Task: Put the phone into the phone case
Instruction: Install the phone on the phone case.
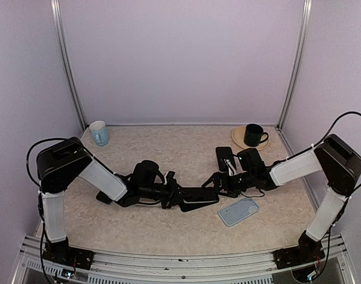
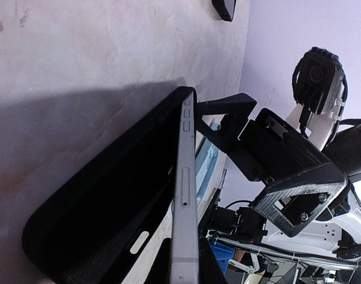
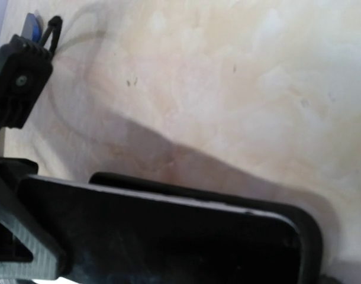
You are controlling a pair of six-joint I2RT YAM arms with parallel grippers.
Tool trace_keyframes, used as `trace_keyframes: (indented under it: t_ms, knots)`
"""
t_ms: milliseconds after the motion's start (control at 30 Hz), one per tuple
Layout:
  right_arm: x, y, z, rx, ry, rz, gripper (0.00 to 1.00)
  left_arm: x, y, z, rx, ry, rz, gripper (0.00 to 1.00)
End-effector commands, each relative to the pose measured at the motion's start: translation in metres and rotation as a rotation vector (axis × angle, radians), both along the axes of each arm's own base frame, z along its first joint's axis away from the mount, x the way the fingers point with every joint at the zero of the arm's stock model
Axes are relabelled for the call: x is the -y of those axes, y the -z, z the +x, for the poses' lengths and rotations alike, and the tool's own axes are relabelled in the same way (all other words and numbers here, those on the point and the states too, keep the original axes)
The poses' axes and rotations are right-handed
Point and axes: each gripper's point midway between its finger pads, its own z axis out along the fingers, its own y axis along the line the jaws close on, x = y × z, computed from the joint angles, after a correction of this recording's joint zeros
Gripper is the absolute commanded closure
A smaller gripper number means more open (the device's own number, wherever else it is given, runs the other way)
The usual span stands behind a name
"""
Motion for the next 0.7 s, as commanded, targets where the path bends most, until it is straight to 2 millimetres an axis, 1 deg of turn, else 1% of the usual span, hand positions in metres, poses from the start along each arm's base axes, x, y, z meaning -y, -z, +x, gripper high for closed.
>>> trace_keyframes:
  t_ms: [0, 200, 400, 500, 667]
  knots:
    - [-0.013, 0.021, -0.027, -0.089, -0.073, -0.025, 0.0, 0.001, 0.035, -0.016, -0.075, 0.043, 0.072, 1.0]
    - [-0.017, 0.02, -0.03, -0.087, -0.09, -0.02, 0.0, 0.0, 0.043, -0.014, -0.074, 0.047, 0.08, 1.0]
    - [-0.019, 0.021, -0.03, -0.089, -0.106, -0.016, 0.0, 0.008, 0.043, -0.012, -0.066, 0.077, 0.054, 1.0]
    - [-0.022, 0.022, -0.031, -0.093, -0.12, -0.005, 0.0, 0.009, 0.046, -0.013, -0.066, 0.089, 0.055, 1.0]
    - [-0.025, 0.018, -0.031, -0.09, -0.132, 0.002, 0.0, 0.006, 0.053, -0.015, -0.064, 0.096, 0.067, 1.0]
